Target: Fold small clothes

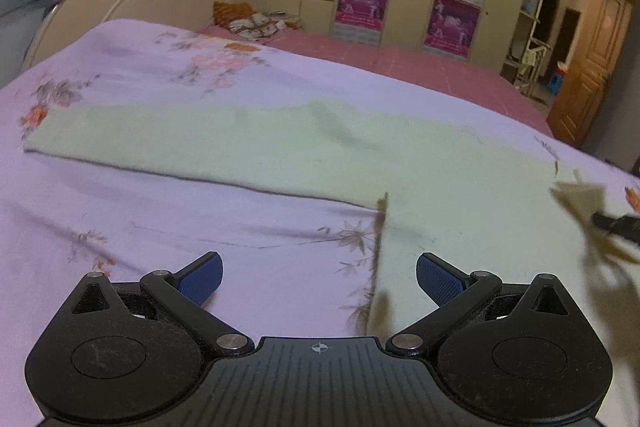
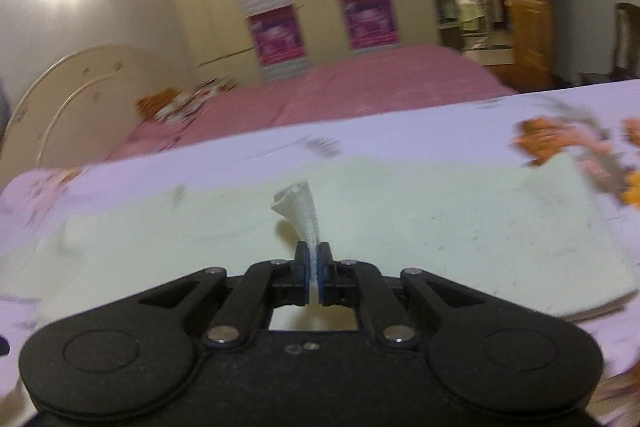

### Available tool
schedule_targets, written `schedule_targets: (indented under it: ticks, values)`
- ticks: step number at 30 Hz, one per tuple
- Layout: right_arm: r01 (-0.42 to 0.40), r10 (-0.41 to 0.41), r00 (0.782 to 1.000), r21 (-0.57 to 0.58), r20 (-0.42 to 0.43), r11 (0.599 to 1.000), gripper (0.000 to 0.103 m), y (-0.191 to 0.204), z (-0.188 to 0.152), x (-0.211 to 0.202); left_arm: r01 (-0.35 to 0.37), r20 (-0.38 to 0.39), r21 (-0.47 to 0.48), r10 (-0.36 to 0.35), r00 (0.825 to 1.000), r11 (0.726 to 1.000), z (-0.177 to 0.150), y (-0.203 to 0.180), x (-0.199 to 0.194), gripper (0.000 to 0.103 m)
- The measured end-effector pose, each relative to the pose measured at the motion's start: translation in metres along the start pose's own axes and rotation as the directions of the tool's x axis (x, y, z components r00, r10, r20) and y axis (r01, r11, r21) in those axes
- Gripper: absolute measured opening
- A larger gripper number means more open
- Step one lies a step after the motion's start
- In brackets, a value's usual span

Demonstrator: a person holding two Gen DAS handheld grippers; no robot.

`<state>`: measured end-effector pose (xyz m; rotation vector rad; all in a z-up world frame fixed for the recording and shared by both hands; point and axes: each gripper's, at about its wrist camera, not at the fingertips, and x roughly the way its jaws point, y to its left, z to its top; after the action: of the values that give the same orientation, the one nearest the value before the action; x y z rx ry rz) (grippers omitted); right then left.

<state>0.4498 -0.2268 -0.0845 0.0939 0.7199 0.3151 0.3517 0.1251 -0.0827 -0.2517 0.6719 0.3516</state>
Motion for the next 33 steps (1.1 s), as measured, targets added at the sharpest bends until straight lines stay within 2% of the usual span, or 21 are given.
schedule_targets:
  ticks: [2, 4, 6, 8, 9, 10, 11, 13, 14, 16, 19, 22, 24, 25, 26, 33]
  values:
    - [-0.035, 0.035, 0.999, -0.018, -0.035, 0.999, 0.005, 0.016, -0.007, 0.009, 0.005, -0.001, -0.011, -0.005, 1.0, 1.0, 0.0, 0.001, 0.001, 0.103]
    - [-0.063, 0.059, 0.996, -0.062, -0.061, 0.996, 0.015, 0.031, -0.011, 0.013, 0.019, -0.003, -0.019, -0.019, 1.0, 1.0, 0.001, 0.0, 0.005, 0.103]
    - [-0.056, 0.05, 0.998, -0.145, -0.041, 0.988, 0.027, 0.043, -0.015, 0.007, 0.047, -0.006, -0.023, -0.047, 0.999, 0.999, 0.002, -0.008, 0.009, 0.103]
    - [-0.055, 0.05, 0.998, -0.172, -0.034, 0.983, 0.027, 0.046, -0.016, -0.002, 0.08, -0.011, -0.027, -0.081, 0.997, 0.996, 0.003, -0.02, 0.013, 0.102]
    - [-0.052, 0.048, 0.998, -0.178, -0.027, 0.983, 0.025, 0.045, -0.017, -0.008, 0.113, -0.011, -0.031, -0.113, 0.993, 0.993, 0.006, -0.029, 0.017, 0.098]
    - [-0.045, 0.044, 0.999, -0.178, -0.014, 0.983, 0.025, 0.04, -0.017, -0.015, 0.145, -0.013, -0.031, -0.145, 0.989, 0.989, 0.009, -0.039, 0.021, 0.082]
    - [-0.032, 0.033, 0.999, -0.171, 0.004, 0.985, 0.025, 0.034, -0.017, -0.023, 0.171, -0.021, -0.029, -0.172, 0.985, 0.985, 0.012, -0.048, 0.025, 0.074]
    - [-0.002, 0.007, 0.999, -0.133, 0.032, 0.991, 0.025, 0.017, -0.014, -0.032, 0.252, -0.038, -0.042, -0.253, 0.967, 0.967, 0.02, -0.074, 0.039, 0.071]
    - [0.015, -0.011, 0.999, -0.099, 0.041, 0.995, 0.025, 0.006, -0.012, -0.04, 0.285, -0.046, -0.057, -0.288, 0.957, 0.957, 0.023, -0.084, 0.045, 0.065]
    - [0.042, -0.04, 0.998, -0.042, 0.051, 0.998, 0.026, -0.015, -0.011, -0.05, 0.373, -0.075, -0.097, -0.38, 0.922, 0.923, 0.027, -0.11, 0.063, 0.056]
    - [0.081, -0.083, 0.995, 0.035, 0.058, 0.996, 0.026, -0.047, -0.013, -0.067, 0.44, -0.139, -0.134, -0.457, 0.879, 0.888, 0.03, -0.149, 0.093, 0.041]
    - [0.109, -0.114, 0.992, 0.074, 0.056, 0.991, 0.026, -0.067, -0.017, -0.074, 0.456, -0.174, -0.187, -0.486, 0.856, 0.87, 0.03, -0.175, 0.118, 0.039]
    - [0.125, -0.13, 0.99, 0.091, 0.05, 0.988, 0.026, -0.076, -0.02, -0.076, 0.458, -0.18, -0.191, -0.489, 0.853, 0.868, 0.031, -0.191, 0.13, 0.022]
    - [0.132, -0.137, 0.99, 0.097, 0.045, 0.987, 0.026, -0.079, -0.021, -0.077, 0.458, -0.187, -0.182, -0.488, 0.853, 0.87, 0.029, -0.199, 0.133, 0.003]
    - [0.137, -0.142, 0.989, 0.102, 0.039, 0.985, 0.026, -0.082, -0.023, -0.076, 0.463, -0.192, -0.179, -0.492, 0.849, 0.868, 0.028, -0.204, 0.137, 0.003]
    - [0.137, -0.138, 0.99, 0.111, 0.009, 0.984, 0.028, -0.085, -0.028, -0.069, 0.469, -0.117, -0.125, -0.482, 0.868, 0.874, 0.033, -0.209, 0.125, 0.003]
